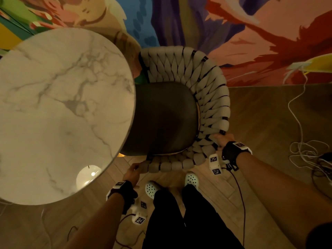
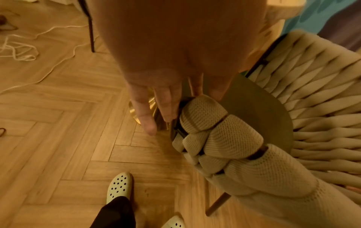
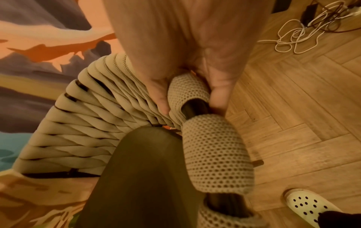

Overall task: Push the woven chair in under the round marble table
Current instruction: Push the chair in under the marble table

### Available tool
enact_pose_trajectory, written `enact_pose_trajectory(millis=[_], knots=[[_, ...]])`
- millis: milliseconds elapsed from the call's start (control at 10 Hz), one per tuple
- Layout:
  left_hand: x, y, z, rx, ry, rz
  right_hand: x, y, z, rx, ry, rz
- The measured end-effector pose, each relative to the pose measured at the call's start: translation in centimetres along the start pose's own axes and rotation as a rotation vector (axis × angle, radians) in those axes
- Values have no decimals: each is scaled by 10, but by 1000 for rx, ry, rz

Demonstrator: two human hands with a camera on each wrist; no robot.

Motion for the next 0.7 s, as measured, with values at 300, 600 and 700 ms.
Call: enact_pose_trajectory(millis=[300,600,700], knots=[[-2,-20,-4,50,89,30,-4,31,9,30,-16,17],[-12,-31,5,-8,20,117,-11,44,14,130,-110,-54],[-16,-53,8,-39,31,111,-35,62,12,139,-161,-52]])
Point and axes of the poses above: each hand's wrist, its own x-axis towards the middle knuckle, its own z-axis out of the palm, y = z × x, the point moved 10 cm from there along x, towards the middle knuckle, and after that the axes turned 13 degrees about x, right-handed, at the moved point
